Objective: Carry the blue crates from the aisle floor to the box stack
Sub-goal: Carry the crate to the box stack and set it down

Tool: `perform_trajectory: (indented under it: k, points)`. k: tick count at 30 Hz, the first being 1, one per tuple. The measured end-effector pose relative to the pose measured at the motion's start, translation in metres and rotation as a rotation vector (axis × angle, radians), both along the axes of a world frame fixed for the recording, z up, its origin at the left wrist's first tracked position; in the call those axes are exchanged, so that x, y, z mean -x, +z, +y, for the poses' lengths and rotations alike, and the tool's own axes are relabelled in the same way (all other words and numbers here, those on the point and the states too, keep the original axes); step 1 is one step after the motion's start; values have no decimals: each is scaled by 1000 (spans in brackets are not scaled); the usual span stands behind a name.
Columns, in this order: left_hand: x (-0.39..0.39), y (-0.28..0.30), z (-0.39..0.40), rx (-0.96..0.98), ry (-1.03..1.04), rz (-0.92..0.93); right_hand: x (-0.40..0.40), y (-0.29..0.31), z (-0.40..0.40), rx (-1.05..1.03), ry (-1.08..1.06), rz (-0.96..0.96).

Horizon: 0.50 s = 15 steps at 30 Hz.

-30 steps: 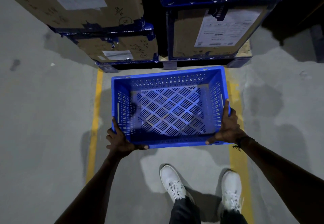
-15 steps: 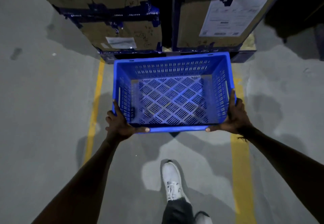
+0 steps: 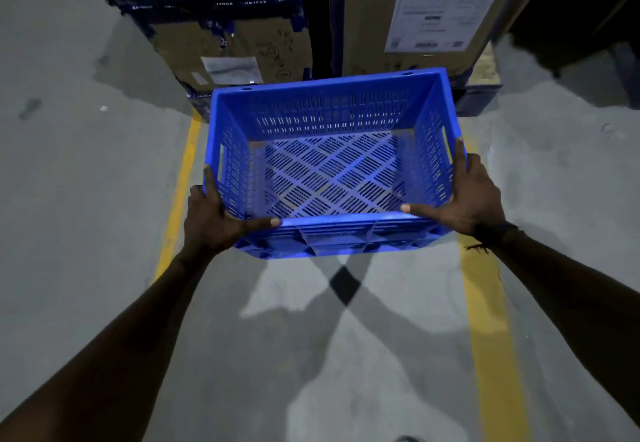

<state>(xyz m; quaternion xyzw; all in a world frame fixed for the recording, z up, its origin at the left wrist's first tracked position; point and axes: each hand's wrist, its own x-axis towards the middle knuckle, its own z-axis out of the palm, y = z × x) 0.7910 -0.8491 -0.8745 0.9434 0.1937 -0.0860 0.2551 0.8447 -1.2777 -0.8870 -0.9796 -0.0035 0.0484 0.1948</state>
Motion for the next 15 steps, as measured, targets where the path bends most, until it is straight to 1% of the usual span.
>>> perform_trajectory:
  k: [3,8,13,15]
  points:
    - [5,-2,-2,-25,-5,-56,0,-6,0,39,-11,-42]
    - [15,-10,-6,-54,7,-85,-4,-12,-1,126,-25,-90]
    - [12,-13,-5,-56,-10,-189,-1,-16,-4,134,-30,-106]
    - [12,-14,-5,-70,-16,-192,1,-17,-4,125,-26,-108]
